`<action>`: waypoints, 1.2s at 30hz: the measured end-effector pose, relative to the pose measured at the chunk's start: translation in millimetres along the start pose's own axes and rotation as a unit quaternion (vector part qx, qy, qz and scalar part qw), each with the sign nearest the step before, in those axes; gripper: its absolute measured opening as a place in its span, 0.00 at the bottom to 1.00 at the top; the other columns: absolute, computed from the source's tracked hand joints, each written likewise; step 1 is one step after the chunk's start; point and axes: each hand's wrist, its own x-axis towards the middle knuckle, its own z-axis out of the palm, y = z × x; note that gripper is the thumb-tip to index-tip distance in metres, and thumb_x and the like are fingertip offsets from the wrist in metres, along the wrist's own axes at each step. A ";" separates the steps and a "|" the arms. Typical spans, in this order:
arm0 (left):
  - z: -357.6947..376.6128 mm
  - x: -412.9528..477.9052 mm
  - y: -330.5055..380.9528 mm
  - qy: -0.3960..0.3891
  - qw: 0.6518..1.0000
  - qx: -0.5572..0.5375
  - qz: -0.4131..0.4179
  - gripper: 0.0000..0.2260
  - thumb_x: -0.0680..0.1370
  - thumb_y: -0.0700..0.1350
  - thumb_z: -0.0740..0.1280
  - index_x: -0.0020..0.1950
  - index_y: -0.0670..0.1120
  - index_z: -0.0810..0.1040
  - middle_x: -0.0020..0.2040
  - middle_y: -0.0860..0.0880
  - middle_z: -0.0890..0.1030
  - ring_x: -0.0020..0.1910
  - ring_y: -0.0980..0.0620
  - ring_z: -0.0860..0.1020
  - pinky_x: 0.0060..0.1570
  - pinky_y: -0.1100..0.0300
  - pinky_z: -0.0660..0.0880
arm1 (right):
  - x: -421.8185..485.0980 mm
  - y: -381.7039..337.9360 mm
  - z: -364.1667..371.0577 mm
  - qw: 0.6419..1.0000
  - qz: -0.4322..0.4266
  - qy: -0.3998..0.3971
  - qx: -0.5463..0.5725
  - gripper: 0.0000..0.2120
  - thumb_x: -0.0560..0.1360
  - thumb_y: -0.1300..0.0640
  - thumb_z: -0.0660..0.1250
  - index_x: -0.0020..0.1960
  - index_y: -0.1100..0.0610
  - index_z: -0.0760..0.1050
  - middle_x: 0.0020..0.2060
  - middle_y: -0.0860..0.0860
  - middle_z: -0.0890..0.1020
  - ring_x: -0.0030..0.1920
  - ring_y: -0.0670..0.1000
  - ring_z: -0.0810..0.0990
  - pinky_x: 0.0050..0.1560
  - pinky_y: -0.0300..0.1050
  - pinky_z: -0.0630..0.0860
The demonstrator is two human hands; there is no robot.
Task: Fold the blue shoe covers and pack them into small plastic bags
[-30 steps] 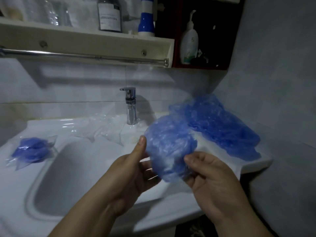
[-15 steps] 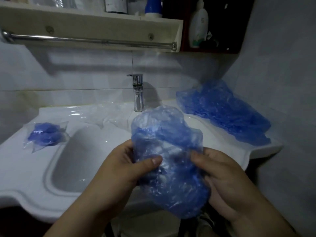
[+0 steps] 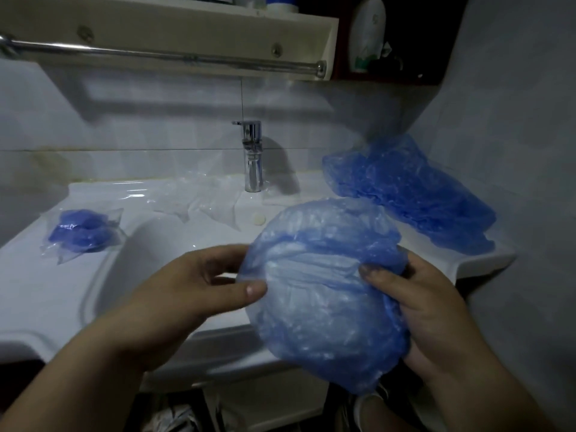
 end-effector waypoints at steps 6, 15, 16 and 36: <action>16.8 1.7 10.3 0.128 0.985 -0.018 0.115 0.18 0.69 0.56 0.74 0.54 0.47 0.81 0.54 0.47 0.83 0.53 0.46 0.82 0.50 0.52 0.80 | -7.1 -1.1 4.4 0.995 0.051 -0.061 -0.066 0.10 0.63 0.62 0.71 0.43 0.63 0.82 0.43 0.63 0.85 0.42 0.61 0.85 0.41 0.51 0.83; 23.9 9.3 5.5 0.187 0.981 -0.040 0.023 0.14 0.67 0.51 0.70 0.36 0.39 0.81 0.32 0.39 0.79 0.30 0.45 0.74 0.35 0.57 0.73 | -8.3 -4.0 -0.3 0.980 0.096 -0.146 -0.097 0.15 0.61 0.65 0.79 0.46 0.66 0.83 0.43 0.66 0.84 0.40 0.60 0.84 0.37 0.47 0.81; 22.4 9.1 5.8 0.189 0.979 -0.077 -0.004 0.15 0.68 0.51 0.70 0.36 0.38 0.81 0.33 0.37 0.79 0.31 0.44 0.75 0.36 0.56 0.74 | -7.8 -5.4 -2.9 0.976 0.108 -0.163 -0.098 0.15 0.61 0.64 0.78 0.46 0.66 0.83 0.44 0.67 0.84 0.41 0.60 0.84 0.39 0.47 0.81; 26.4 1.5 -3.9 0.182 0.982 -0.058 -0.010 0.25 0.65 0.49 0.74 0.61 0.50 0.74 0.43 0.45 0.84 0.27 0.47 0.80 0.22 0.62 0.72 | 10.5 6.5 -20.8 0.998 0.002 0.066 0.017 0.16 0.74 0.67 0.65 0.61 0.59 0.77 0.52 0.58 0.85 0.51 0.58 0.85 0.50 0.52 0.82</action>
